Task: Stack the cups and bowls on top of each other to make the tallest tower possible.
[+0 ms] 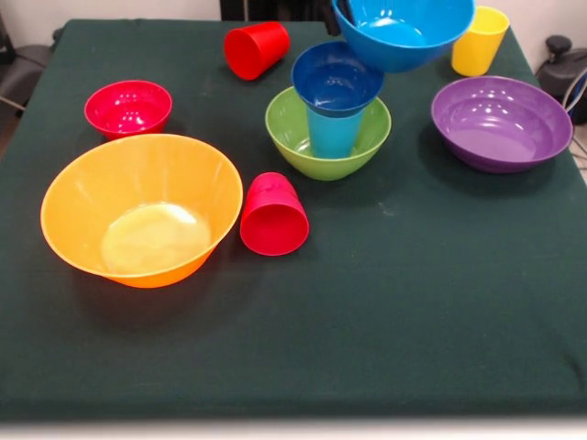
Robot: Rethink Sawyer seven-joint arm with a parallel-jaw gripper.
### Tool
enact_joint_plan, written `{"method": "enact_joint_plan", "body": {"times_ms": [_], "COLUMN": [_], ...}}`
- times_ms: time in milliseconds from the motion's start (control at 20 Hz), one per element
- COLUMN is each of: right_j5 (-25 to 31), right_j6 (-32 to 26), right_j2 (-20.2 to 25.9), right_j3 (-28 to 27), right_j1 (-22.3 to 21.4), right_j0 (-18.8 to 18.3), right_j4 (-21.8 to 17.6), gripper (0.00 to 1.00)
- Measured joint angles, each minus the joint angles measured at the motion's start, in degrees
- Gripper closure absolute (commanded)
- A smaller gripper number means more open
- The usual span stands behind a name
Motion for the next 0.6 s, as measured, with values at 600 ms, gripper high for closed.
{"method": "enact_joint_plan", "body": {"times_ms": [600], "right_j5": [0.00], "right_j6": [0.00], "right_j2": [0.46], "right_j3": [-1.36], "right_j1": [4.39], "right_j0": [-5.98], "right_j4": [-0.17], "gripper": [1.00]}}
